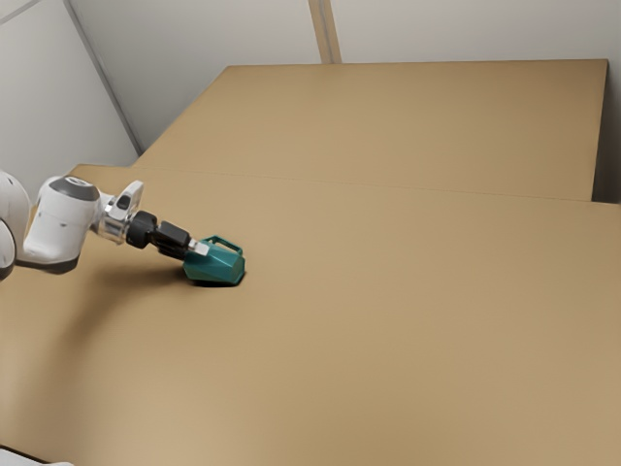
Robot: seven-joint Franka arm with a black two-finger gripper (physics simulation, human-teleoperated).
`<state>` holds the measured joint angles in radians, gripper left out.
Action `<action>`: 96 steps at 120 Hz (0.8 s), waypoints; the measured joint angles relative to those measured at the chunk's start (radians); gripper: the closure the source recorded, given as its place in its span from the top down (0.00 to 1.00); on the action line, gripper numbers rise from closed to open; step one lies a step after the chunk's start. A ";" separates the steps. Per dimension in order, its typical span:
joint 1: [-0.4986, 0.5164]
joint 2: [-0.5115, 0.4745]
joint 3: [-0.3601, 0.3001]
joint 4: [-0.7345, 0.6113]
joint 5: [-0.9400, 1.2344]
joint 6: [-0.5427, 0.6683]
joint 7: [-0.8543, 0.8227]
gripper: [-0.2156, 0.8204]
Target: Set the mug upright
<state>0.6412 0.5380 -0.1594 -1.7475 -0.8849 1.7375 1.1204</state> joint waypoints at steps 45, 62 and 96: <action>0.027 0.002 -0.028 0.003 -0.021 -0.024 0.031 0.18; 0.033 -0.003 -0.036 0.005 -0.023 -0.035 0.041 0.12; 0.030 -0.009 -0.042 0.008 -0.026 -0.036 0.055 0.05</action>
<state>0.6717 0.5287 -0.2015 -1.7400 -0.9105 1.7013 1.1755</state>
